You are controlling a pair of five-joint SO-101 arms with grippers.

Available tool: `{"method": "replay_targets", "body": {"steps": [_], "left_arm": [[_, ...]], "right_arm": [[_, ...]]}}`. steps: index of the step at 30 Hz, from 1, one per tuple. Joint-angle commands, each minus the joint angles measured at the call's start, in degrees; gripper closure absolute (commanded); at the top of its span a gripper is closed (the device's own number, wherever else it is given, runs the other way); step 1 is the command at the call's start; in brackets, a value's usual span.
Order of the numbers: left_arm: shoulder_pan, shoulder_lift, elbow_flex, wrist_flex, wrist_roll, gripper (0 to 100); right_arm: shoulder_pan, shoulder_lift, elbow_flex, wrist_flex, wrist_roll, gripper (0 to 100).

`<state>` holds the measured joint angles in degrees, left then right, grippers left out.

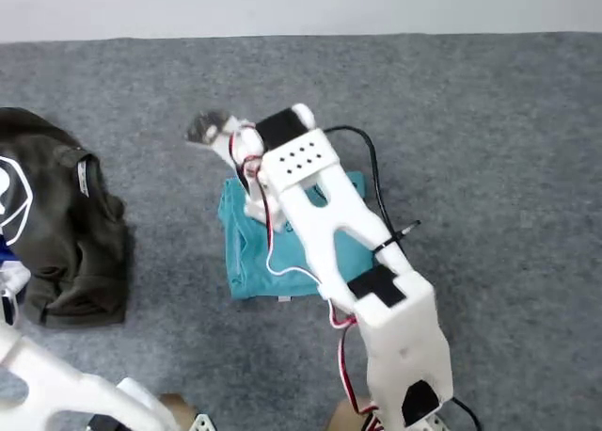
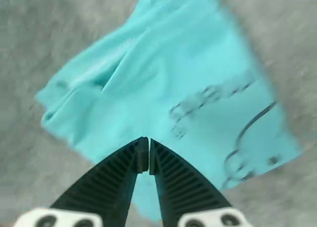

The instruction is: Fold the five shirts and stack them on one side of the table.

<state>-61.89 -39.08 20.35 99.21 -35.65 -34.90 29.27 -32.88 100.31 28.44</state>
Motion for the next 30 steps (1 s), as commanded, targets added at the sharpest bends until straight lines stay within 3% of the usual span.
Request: {"method": "replay_targets", "body": {"steps": [1,8,14,20,30], "left_arm": [[-0.09,-1.32,-0.31,-0.09,-0.09,99],[-0.09,-1.32,-0.22,-0.09,-0.09,99],[-0.09,-1.32,-0.22,-0.09,-0.09,99],[-0.09,-1.32,-0.22,-0.09,-0.09,99],[-0.09,-1.32,-0.22,-0.09,-0.09,99]], "right_arm": [[-2.33,-6.02,8.0,0.4,-1.85,99.0],[-10.51,-5.49,15.47,-9.45,-2.2,99.0],[-16.04,-1.27,16.26,-10.86,-3.08,99.0],[-15.69,-4.26,12.84,-8.04,-3.34,99.0],[-8.66,-8.66,12.22,-2.07,-3.25,99.0]]}}
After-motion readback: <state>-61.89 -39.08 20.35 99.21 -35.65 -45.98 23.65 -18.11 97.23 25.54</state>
